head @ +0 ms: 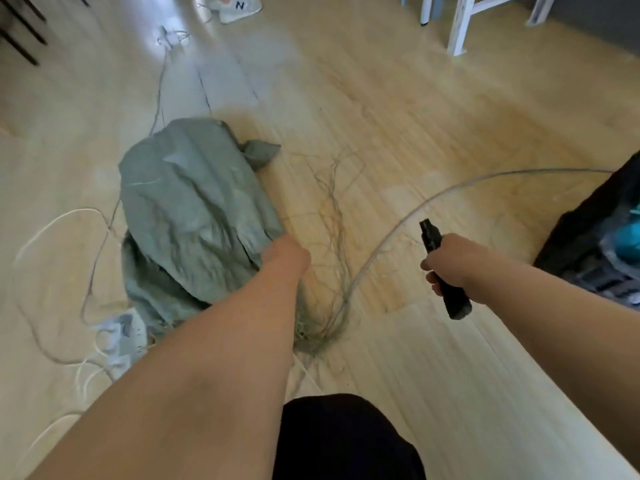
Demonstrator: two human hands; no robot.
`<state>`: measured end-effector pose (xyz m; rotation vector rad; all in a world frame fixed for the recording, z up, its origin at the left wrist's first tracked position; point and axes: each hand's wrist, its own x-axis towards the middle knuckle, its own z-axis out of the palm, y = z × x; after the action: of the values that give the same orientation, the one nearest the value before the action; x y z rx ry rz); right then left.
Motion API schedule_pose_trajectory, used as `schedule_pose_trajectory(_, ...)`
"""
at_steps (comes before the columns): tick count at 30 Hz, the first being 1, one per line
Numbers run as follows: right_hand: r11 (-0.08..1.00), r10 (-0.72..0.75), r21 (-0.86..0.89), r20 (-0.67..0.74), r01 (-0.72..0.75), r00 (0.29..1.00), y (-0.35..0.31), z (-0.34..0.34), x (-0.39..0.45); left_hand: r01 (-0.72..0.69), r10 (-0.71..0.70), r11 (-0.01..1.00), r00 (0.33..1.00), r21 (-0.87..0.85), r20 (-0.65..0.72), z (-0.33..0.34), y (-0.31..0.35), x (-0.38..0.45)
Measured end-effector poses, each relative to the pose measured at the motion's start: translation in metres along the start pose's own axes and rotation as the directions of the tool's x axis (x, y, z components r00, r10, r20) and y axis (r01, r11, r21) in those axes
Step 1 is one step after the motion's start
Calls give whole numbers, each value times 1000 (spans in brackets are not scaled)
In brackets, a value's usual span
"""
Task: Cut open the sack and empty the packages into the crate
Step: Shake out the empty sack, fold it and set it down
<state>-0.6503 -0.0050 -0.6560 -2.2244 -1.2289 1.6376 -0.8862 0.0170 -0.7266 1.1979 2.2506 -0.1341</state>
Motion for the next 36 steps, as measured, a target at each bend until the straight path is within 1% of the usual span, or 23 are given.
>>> schedule_pose_trajectory(2,999,38,-40,53,-36,998,1,18,5,138,-136,990,984,6,-112,11,-37,9)
schedule_pose_trajectory(4,998,50,-36,73,-48,996,2,30,7,292,-314,948,924,-127,-220,17,-59,3)
schedule_pose_trajectory(6,997,44,-62,73,-40,996,1,37,10,417,-463,870,874,-262,-146,29,-82,19)
schedule_pose_trajectory(7,997,32,-69,77,-27,996,0,40,10,445,-477,837,878,-319,-27,40,-93,37)
schedule_pose_trajectory(9,1000,0,-19,91,1,996,-4,43,8,427,-378,796,904,-428,199,60,-105,58)
schedule_pose_trajectory(10,1000,-9,18,98,8,995,-5,45,8,441,-329,743,895,-503,300,59,-101,54)
schedule_pose_trajectory(12,997,-21,70,111,14,994,-7,50,7,434,-217,663,891,-610,399,43,-81,27)
schedule_pose_trajectory(14,993,-58,109,100,47,993,-6,53,10,367,-97,658,907,-657,409,38,-60,21)
schedule_pose_trajectory(17,984,-149,92,-12,150,989,-2,53,16,260,164,635,875,-728,456,26,-13,14)
schedule_pose_trajectory(19,973,-223,32,-141,229,965,2,50,17,145,375,622,808,-769,455,12,26,0)
schedule_pose_trajectory(21,961,-257,25,-281,275,925,6,43,18,30,600,555,678,-832,424,-7,67,-24)
schedule_pose_trajectory(23,928,-211,194,-429,318,878,8,28,21,-91,746,496,553,-863,370,-23,98,-42)
schedule_pose_trajectory(24,897,-164,286,-492,337,855,10,19,22,-136,780,482,518,-866,352,-29,108,-47)
schedule_pose_trajectory(25,874,-129,330,-549,357,826,12,8,23,-168,794,455,520,-875,314,-34,115,-52)
schedule_pose_trajectory(26,868,-109,331,-599,369,793,17,-3,23,-203,787,418,568,-886,241,-34,120,-53)
schedule_pose_trajectory(27,868,-93,321,-645,379,759,23,-14,22,-268,739,402,659,-876,138,-28,123,-49)
schedule_pose_trajectory(28,871,-71,311,-685,379,725,30,-23,21,-383,655,435,755,-815,-5,-20,123,-43)
schedule_pose_trajectory(29,872,-50,307,-719,381,694,39,-30,20,-510,556,521,811,-684,-180,-9,123,-36)
schedule_pose_trajectory(30,871,-37,302,-747,388,664,48,-37,19,-583,503,625,810,-519,-303,3,122,-29)
schedule_pose_trajectory(31,870,-29,296,-767,394,641,57,-42,17,-607,513,719,792,-338,-331,16,122,-24)
schedule_pose_trajectory(32,868,-27,291,-780,402,625,64,-47,15,-613,556,772,780,-170,-289,27,123,-25)
schedule_pose_trajectory(34,858,-46,280,-793,431,607,76,-57,12,-627,632,774,760,87,-150,45,131,-32)
schedule_pose_trajectory(36,846,-82,262,-797,464,599,81,-67,8,-666,690,719,718,198,-91,55,148,-42)
